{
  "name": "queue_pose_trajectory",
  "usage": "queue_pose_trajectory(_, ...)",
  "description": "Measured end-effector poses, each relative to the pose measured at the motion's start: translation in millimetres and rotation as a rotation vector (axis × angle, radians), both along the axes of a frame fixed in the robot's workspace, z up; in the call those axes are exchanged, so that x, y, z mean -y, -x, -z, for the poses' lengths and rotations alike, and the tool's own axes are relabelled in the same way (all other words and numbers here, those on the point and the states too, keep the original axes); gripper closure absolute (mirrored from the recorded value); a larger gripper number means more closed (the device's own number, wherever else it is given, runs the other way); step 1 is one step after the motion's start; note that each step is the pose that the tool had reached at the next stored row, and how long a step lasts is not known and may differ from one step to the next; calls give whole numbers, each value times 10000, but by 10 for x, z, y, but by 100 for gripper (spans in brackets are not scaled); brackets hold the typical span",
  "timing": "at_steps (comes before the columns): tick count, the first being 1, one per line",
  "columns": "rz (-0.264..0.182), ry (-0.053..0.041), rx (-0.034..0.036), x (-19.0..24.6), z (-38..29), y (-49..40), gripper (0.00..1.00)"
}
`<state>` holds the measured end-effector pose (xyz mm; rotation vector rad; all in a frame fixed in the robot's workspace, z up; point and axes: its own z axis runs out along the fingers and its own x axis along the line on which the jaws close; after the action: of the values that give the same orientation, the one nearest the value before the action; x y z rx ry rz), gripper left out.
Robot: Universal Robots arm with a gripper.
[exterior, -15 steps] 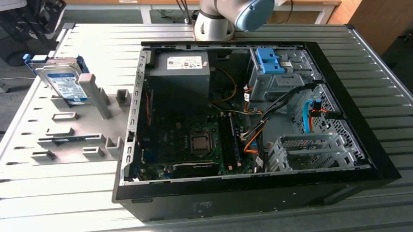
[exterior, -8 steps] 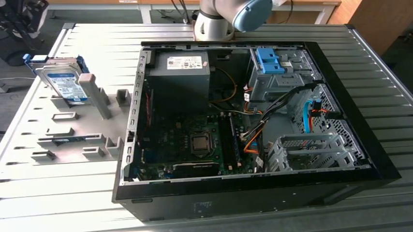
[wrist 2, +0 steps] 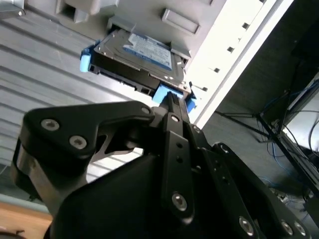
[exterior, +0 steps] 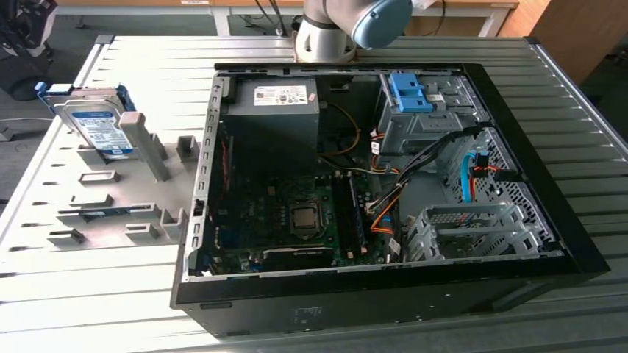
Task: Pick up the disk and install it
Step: 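Reach for the disk, then pick up the disk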
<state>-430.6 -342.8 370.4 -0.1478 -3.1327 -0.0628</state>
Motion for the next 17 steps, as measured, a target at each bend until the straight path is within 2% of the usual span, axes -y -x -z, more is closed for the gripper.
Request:
queue_pose_trajectory(13,-9,0,1,0,1,24,89)
queue_pose_trajectory(17,-167,-1,1,0,1,24,89)
